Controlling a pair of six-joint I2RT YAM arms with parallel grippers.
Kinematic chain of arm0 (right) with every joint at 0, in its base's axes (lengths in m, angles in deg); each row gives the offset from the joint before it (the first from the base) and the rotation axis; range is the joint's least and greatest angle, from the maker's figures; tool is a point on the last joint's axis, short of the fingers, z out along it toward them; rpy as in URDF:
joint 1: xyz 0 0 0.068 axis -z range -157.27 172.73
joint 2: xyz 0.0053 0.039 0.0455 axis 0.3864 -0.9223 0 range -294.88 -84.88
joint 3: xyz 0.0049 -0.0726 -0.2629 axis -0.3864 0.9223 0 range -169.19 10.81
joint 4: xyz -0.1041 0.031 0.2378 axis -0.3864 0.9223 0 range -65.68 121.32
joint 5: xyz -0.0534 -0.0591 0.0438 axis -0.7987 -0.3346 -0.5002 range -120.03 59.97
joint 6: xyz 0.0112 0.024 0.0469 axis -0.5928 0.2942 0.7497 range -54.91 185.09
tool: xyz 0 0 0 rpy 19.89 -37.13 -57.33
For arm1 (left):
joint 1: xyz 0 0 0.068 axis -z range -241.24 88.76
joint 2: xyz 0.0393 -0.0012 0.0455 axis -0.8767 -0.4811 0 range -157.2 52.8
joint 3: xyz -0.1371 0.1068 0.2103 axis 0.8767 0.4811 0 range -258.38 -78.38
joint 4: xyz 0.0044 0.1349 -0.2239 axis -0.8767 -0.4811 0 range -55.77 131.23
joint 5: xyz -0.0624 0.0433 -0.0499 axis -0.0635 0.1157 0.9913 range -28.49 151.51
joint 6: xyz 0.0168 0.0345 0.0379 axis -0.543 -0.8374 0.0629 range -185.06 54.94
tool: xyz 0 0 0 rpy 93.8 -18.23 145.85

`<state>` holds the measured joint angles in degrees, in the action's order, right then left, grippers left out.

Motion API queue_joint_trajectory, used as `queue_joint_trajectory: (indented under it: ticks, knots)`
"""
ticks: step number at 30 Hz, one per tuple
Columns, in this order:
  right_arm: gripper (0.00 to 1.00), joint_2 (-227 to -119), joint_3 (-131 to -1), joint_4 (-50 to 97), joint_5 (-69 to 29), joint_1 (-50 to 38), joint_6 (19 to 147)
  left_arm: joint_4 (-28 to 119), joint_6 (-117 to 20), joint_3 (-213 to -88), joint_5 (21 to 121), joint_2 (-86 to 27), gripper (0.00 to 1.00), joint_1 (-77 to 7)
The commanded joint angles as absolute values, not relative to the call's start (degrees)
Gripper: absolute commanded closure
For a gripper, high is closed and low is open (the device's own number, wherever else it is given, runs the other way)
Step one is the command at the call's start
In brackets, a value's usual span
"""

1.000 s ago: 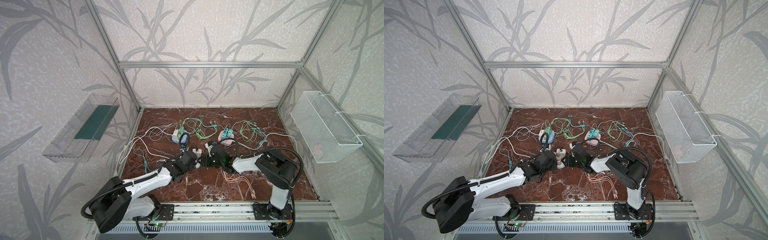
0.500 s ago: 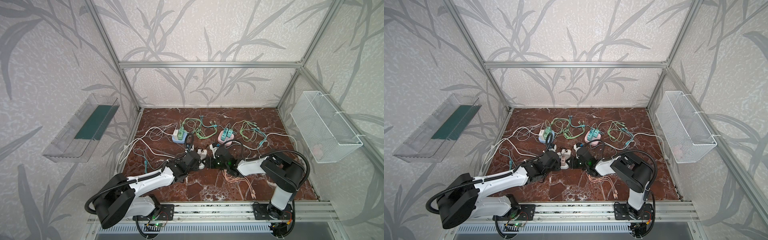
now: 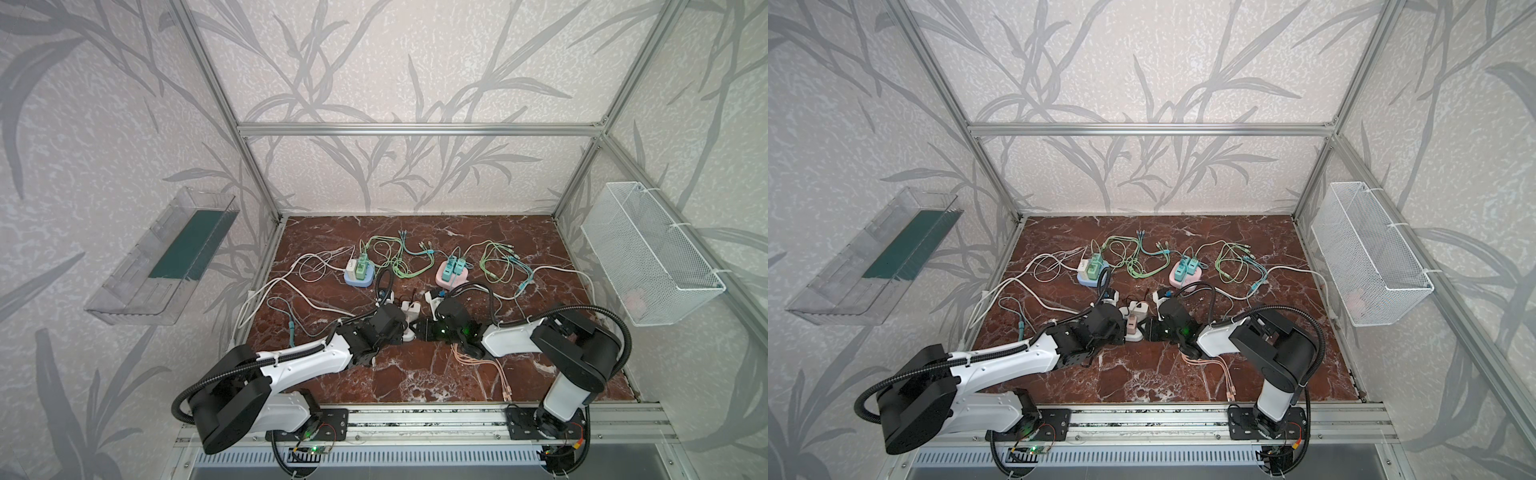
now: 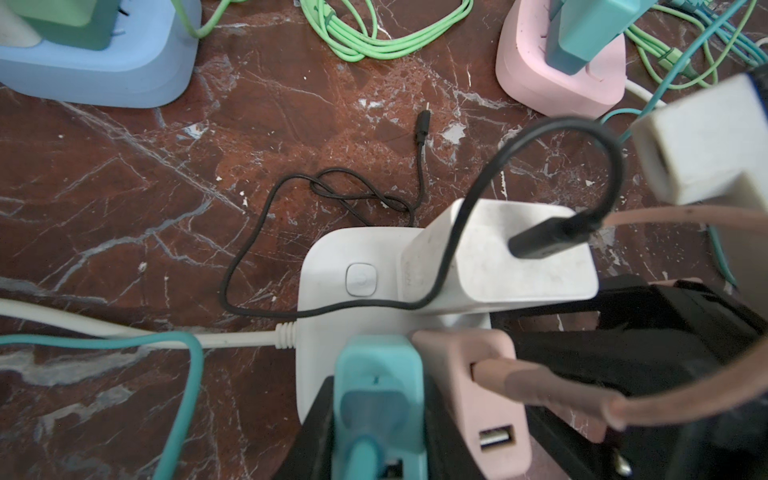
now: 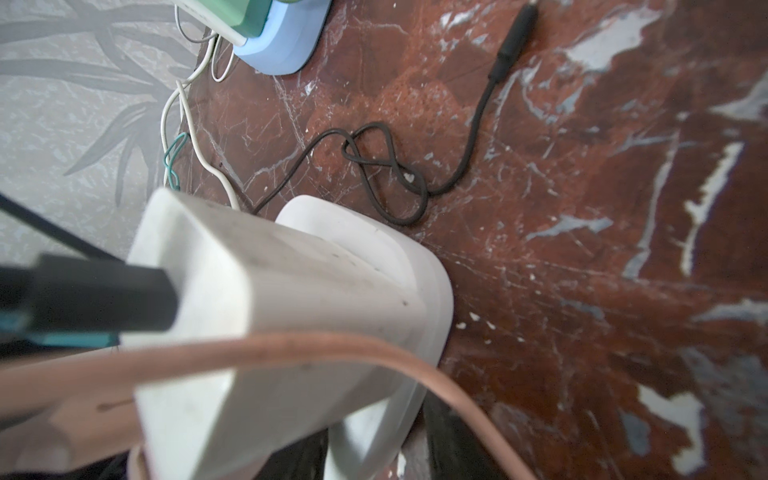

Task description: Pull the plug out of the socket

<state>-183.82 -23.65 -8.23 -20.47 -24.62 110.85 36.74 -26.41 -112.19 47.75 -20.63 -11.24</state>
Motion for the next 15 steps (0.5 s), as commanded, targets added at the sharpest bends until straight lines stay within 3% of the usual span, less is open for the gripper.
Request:
queue_joint_trajectory:
  ticks: [1, 15]
  knots:
    - [0.62, -183.5, -21.4, 0.4, -22.1, -23.1, 109.1, 40.2, -26.1, -113.3, 47.7, -17.7, 0.81, -10.4]
    - [0.61, -183.0, -21.1, 0.5, -21.8, -22.6, 106.8, 32.2, -25.6, -109.5, 43.8, -9.1, 0.81, -11.5]
